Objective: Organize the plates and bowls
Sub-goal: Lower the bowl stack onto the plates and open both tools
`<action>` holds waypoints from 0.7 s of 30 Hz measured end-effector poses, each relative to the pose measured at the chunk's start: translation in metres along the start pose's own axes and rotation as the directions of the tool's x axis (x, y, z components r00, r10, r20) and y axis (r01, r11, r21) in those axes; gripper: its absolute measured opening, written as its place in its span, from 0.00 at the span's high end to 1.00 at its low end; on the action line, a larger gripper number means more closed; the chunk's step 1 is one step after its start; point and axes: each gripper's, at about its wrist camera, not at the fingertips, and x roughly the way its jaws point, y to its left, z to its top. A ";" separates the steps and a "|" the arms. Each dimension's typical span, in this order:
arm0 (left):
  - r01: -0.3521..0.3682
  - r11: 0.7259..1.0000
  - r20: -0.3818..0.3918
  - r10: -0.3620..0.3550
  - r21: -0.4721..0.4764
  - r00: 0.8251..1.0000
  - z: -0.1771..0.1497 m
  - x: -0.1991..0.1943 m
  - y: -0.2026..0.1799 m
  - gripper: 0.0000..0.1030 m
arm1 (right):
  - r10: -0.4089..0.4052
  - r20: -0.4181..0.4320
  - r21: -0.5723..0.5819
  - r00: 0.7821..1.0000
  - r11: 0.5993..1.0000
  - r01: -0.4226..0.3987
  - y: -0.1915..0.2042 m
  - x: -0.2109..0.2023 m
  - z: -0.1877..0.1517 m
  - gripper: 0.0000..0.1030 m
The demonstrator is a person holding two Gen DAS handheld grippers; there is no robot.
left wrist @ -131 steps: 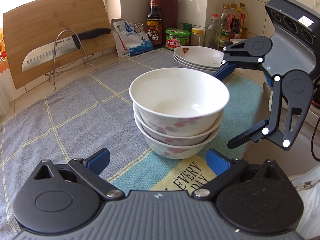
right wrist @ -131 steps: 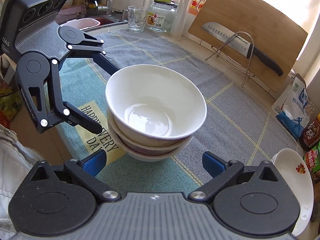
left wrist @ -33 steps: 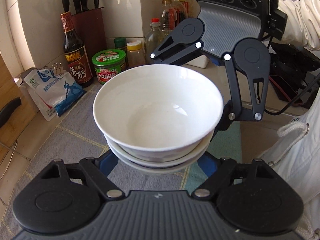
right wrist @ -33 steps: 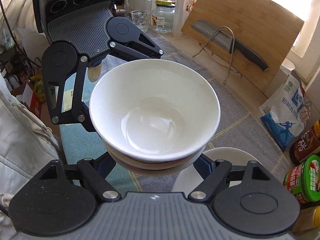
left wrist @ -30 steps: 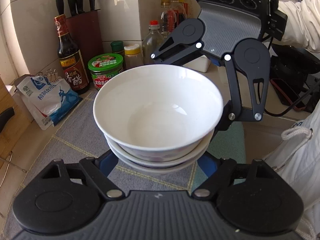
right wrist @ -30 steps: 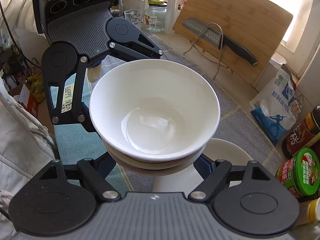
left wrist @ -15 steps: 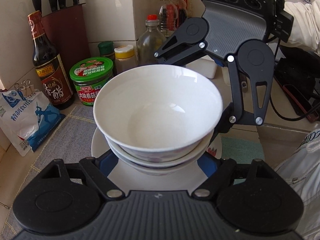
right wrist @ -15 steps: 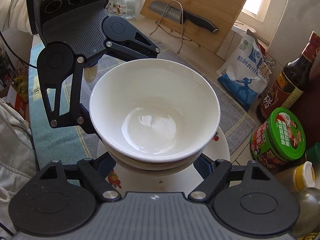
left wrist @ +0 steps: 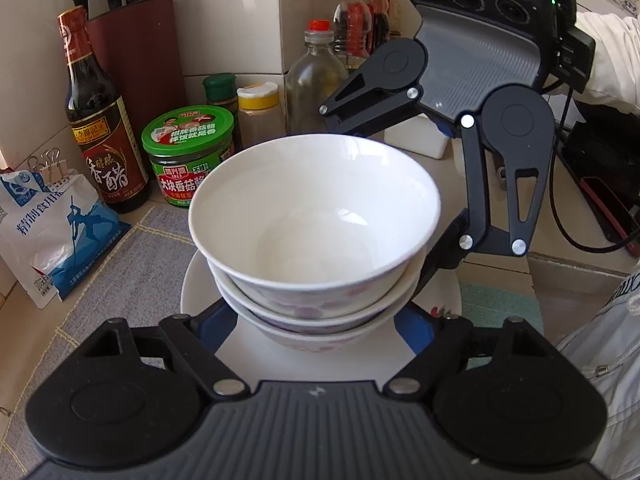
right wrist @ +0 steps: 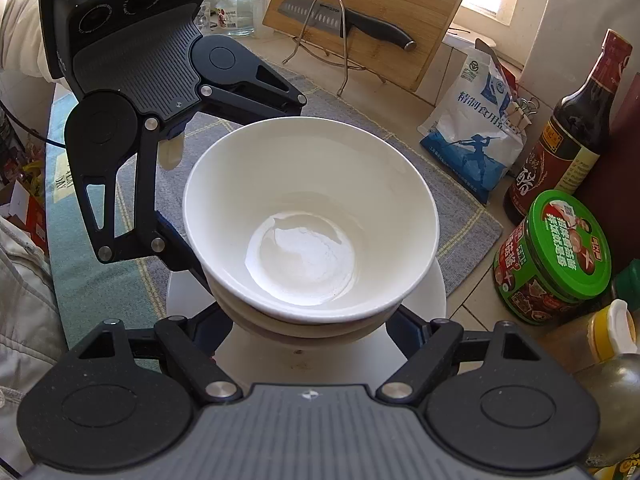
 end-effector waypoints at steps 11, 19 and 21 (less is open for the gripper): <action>-0.024 1.000 0.000 0.024 -0.001 1.000 -0.002 0.004 -0.003 0.17 | -0.043 -0.004 -0.028 0.999 0.999 0.043 0.006 0.001 -0.003 0.15; -0.083 0.997 0.053 0.083 -0.011 0.995 -0.008 -0.008 -0.006 0.06 | -0.056 0.033 0.073 0.998 0.996 0.053 0.002 -0.008 -0.006 0.00; -0.112 0.994 0.082 0.112 -0.006 0.990 -0.012 -0.014 -0.010 0.03 | -0.093 0.017 0.079 0.995 0.993 0.092 0.008 -0.009 -0.006 0.00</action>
